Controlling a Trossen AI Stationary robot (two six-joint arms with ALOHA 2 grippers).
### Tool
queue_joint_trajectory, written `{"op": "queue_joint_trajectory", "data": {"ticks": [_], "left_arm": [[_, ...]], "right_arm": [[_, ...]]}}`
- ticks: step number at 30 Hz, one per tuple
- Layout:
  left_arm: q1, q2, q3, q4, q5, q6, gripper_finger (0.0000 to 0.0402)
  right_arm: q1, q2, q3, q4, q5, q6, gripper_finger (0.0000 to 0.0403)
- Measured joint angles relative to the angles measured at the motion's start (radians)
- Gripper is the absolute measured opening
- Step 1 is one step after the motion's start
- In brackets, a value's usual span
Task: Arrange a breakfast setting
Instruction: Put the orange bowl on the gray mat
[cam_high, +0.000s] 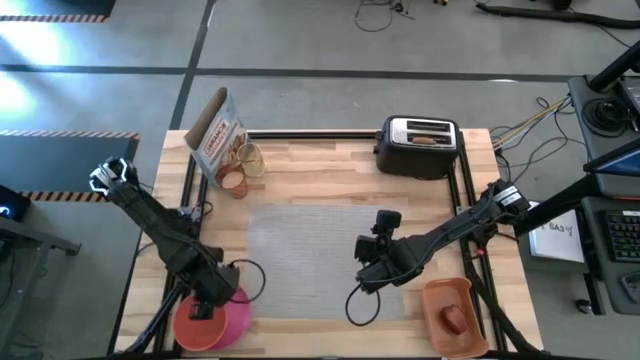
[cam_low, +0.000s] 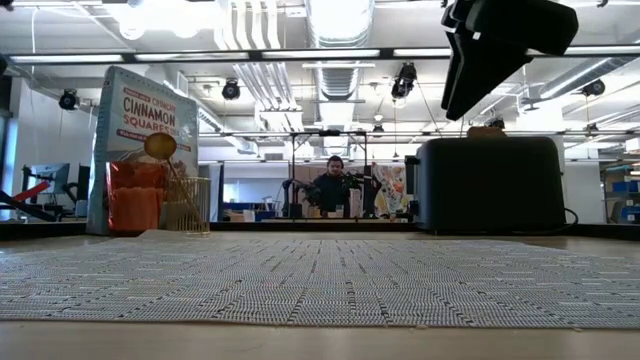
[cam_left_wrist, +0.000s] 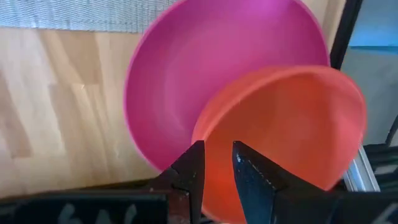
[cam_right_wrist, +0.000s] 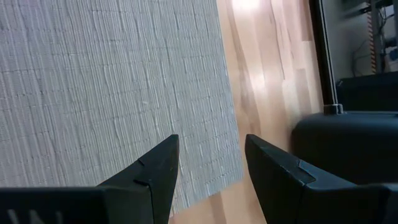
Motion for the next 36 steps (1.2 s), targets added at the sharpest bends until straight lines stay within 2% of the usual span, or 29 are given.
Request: {"op": "queue_joint_trajectory", "data": {"ticks": [6, 18, 27, 36], "left_arm": [[-0.002, 0.095, 0.0, 0.02, 0.0, -0.028, 0.0077], [-0.014, 0.084, -0.001, 0.011, -0.005, -0.026, 0.0115], [-0.014, 0.087, -0.03, 0.021, -0.104, -0.024, 0.0117], [-0.015, 0.086, -0.053, 0.086, -0.083, -0.025, 0.0117]], "right_arm": [[-0.001, 0.0, 0.0, 0.005, 0.0, -0.004, 0.0176], [-0.011, 0.0, 0.0, 0.044, 0.0, 0.0, 0.0176], [-0.011, 0.0, 0.0, 0.056, -0.001, 0.0, 0.0176], [-0.011, 0.0, 0.0, 0.058, -0.001, 0.0, 0.0176]]}}
